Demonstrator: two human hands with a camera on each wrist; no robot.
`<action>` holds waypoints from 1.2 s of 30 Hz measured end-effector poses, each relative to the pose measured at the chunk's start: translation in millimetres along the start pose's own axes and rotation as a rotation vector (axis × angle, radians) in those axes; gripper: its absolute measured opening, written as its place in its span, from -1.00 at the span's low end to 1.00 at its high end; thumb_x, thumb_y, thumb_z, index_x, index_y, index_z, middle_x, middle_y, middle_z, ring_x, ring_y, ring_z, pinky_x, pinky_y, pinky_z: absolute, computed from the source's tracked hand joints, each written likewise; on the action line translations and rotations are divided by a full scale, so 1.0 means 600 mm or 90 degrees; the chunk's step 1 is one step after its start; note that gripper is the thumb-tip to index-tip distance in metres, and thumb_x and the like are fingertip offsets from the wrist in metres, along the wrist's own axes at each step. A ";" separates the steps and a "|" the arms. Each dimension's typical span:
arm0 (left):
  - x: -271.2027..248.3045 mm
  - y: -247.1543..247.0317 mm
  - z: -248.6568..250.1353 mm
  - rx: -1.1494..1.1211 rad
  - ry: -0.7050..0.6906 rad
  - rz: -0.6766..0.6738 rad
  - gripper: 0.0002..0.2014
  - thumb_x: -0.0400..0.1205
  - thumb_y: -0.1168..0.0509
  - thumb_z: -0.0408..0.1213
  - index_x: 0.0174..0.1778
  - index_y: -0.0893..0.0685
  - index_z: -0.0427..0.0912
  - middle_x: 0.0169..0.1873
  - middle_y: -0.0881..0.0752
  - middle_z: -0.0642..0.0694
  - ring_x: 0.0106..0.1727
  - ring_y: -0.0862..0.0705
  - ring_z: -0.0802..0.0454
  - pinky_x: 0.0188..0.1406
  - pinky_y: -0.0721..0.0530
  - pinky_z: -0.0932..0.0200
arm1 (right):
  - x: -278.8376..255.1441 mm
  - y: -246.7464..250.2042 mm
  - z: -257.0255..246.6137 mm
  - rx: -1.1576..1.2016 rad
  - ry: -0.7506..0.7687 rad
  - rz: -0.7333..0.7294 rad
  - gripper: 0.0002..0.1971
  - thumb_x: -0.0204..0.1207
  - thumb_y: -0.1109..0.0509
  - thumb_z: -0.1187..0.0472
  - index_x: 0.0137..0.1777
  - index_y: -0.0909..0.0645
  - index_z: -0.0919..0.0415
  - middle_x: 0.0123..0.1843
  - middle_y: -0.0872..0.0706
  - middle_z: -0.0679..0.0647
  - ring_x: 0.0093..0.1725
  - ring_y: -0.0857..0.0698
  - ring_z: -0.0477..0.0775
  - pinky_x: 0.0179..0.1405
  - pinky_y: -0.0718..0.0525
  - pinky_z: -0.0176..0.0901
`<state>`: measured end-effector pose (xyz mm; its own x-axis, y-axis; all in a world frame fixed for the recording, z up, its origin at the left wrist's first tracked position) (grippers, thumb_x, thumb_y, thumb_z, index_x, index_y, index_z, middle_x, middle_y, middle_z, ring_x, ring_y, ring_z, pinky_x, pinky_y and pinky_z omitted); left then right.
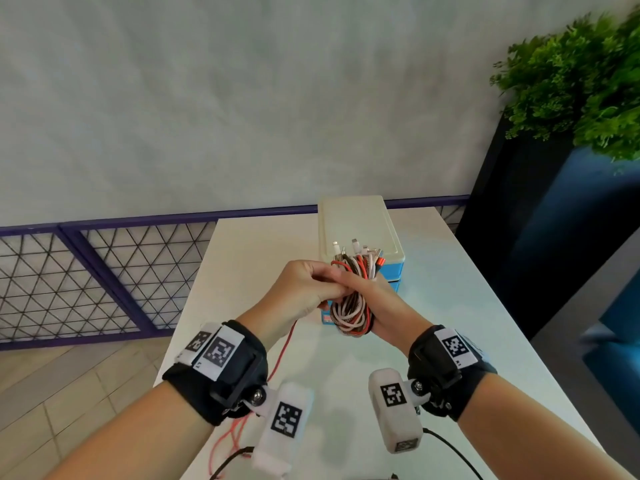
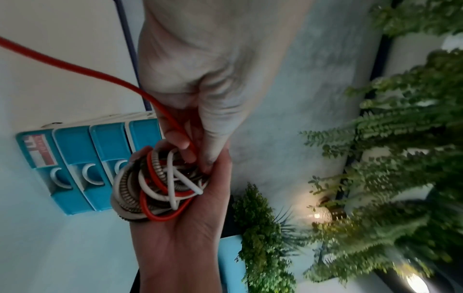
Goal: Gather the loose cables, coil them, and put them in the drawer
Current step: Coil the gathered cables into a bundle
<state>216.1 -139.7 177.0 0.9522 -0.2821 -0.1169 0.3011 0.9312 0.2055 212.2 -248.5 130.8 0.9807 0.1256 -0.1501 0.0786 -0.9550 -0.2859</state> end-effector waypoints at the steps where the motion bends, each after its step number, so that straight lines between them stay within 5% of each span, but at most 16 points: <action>1: -0.002 -0.002 0.002 0.022 -0.006 -0.008 -0.88 0.48 -0.46 -0.44 -0.18 -0.77 -0.13 -0.38 -0.73 -0.06 -0.40 -0.67 0.21 -0.50 -0.58 0.37 | -0.001 0.001 0.000 0.001 0.006 0.004 -0.53 0.39 -0.57 0.09 0.18 -0.65 0.41 -0.05 -0.74 0.31 -0.02 -0.74 0.29 -0.01 -0.70 0.10; 5: -0.012 -0.018 0.002 0.061 0.009 -0.055 -0.88 0.56 -0.43 -0.35 -0.04 -0.69 -0.27 -0.39 -0.73 -0.13 -0.54 -0.64 0.21 -0.57 -0.59 0.33 | -0.003 0.017 -0.013 -0.020 0.054 0.090 -0.85 0.45 -0.51 0.23 -0.07 -0.71 0.30 -0.23 -0.75 0.25 -0.29 -0.76 0.15 -0.10 -0.68 0.10; 8: -0.017 -0.019 0.000 0.050 0.027 -0.063 -0.83 0.69 -0.26 -0.25 -0.04 -0.61 -0.32 -0.30 -0.77 -0.17 -0.60 -0.53 0.15 -0.61 -0.53 0.28 | -0.004 0.045 -0.031 -0.049 0.082 0.193 -0.93 0.44 -0.49 0.27 -0.23 -0.66 0.14 -0.32 -0.72 0.13 -0.25 -0.75 0.15 -0.09 -0.69 0.10; 12: -0.029 -0.021 -0.015 -0.074 0.086 -0.112 -0.72 0.76 -0.11 -0.20 -0.15 -0.60 -0.27 -0.49 -0.51 -0.05 -0.64 -0.30 0.16 -0.66 -0.29 0.32 | -0.004 0.076 -0.068 -0.081 0.154 0.275 -0.96 0.52 -0.43 0.31 -0.12 -0.64 0.18 -0.27 -0.76 0.10 -0.32 -0.77 -0.03 -0.27 -0.73 -0.11; 16: -0.072 -0.052 -0.074 -0.096 0.219 -0.320 -0.58 0.74 -0.01 0.04 -0.26 -0.56 -0.12 -0.60 -0.28 0.05 -0.58 -0.18 0.15 -0.55 -0.23 0.30 | -0.001 0.112 -0.093 0.012 0.165 0.332 -0.94 0.54 -0.40 0.32 -0.03 -0.60 0.22 -0.21 -0.76 0.15 -0.34 -0.76 0.08 -0.40 -0.74 -0.06; 20: -0.122 -0.069 -0.156 -0.003 0.352 -0.499 -0.62 0.72 -0.05 0.10 -0.30 -0.56 0.01 -0.52 -0.35 0.09 -0.50 -0.24 0.16 -0.37 -0.30 0.23 | 0.007 0.124 -0.102 0.109 0.125 0.291 -0.90 0.53 -0.40 0.36 -0.01 -0.58 0.22 -0.12 -0.76 0.24 -0.15 -0.83 0.11 -0.25 -0.79 0.05; 22: -0.108 -0.054 -0.163 0.128 0.325 -0.466 -0.66 0.73 -0.09 0.02 -0.26 -0.62 0.00 -0.46 -0.42 0.08 -0.47 -0.27 0.16 -0.41 -0.26 0.25 | 0.010 0.105 -0.091 0.133 0.057 0.221 -0.84 0.53 -0.40 0.35 0.09 -0.57 0.27 -0.11 -0.76 0.23 -0.09 -0.84 0.09 -0.27 -0.78 0.00; 25: -0.053 -0.020 -0.120 0.458 0.146 -0.298 -0.77 0.69 -0.23 -0.07 -0.21 -0.73 0.01 -0.43 -0.59 0.11 -0.43 -0.44 0.16 -0.46 -0.37 0.31 | 0.002 0.071 -0.072 0.085 -0.029 0.115 -0.82 0.52 -0.43 0.35 0.09 -0.57 0.29 -0.13 -0.76 0.19 -0.07 -0.84 0.12 -0.26 -0.81 0.01; 30: -0.018 0.019 -0.018 0.506 -0.107 0.013 -0.87 0.52 -0.42 -0.26 -0.28 -0.64 0.06 -0.32 -0.66 0.14 -0.26 -0.56 0.17 -0.21 -0.44 0.23 | -0.013 0.031 -0.050 -0.147 -0.082 0.032 -0.79 0.46 -0.49 0.34 0.05 -0.59 0.27 -0.15 -0.81 0.24 -0.01 -0.84 0.23 0.01 -0.77 0.16; 33: -0.014 0.016 0.007 0.447 -0.177 0.007 -0.90 0.52 -0.41 -0.38 -0.19 -0.75 -0.07 -0.22 -0.77 0.03 -0.19 -0.65 0.15 -0.19 -0.49 0.31 | -0.017 0.015 -0.039 -0.207 -0.097 -0.006 -0.68 0.40 -0.53 0.30 0.14 -0.61 0.28 -0.07 -0.83 0.29 -0.04 -0.84 0.21 -0.02 -0.79 0.09; 36: -0.014 0.010 0.004 0.451 -0.166 -0.026 -0.87 0.55 -0.35 -0.47 -0.14 -0.76 -0.17 -0.21 -0.77 -0.04 -0.15 -0.69 0.11 -0.21 -0.52 0.39 | -0.026 0.000 -0.037 -0.242 -0.098 -0.046 -0.80 0.42 -0.52 0.32 0.04 -0.67 0.23 -0.17 -0.83 0.18 -0.14 -0.84 0.12 -0.15 -0.78 -0.09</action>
<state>210.2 -132.6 181.8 0.8944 -0.4405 0.0779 0.2129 0.5724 0.7918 200.8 -256.4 154.1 0.9341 0.2064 -0.2913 0.2346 -0.9699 0.0650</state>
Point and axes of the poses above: each hand's wrist, its own x-axis towards the middle knuckle, its own y-axis out of the back of the hand, z = x × y, the point moved 8 cm from there along x, towards the middle knuckle
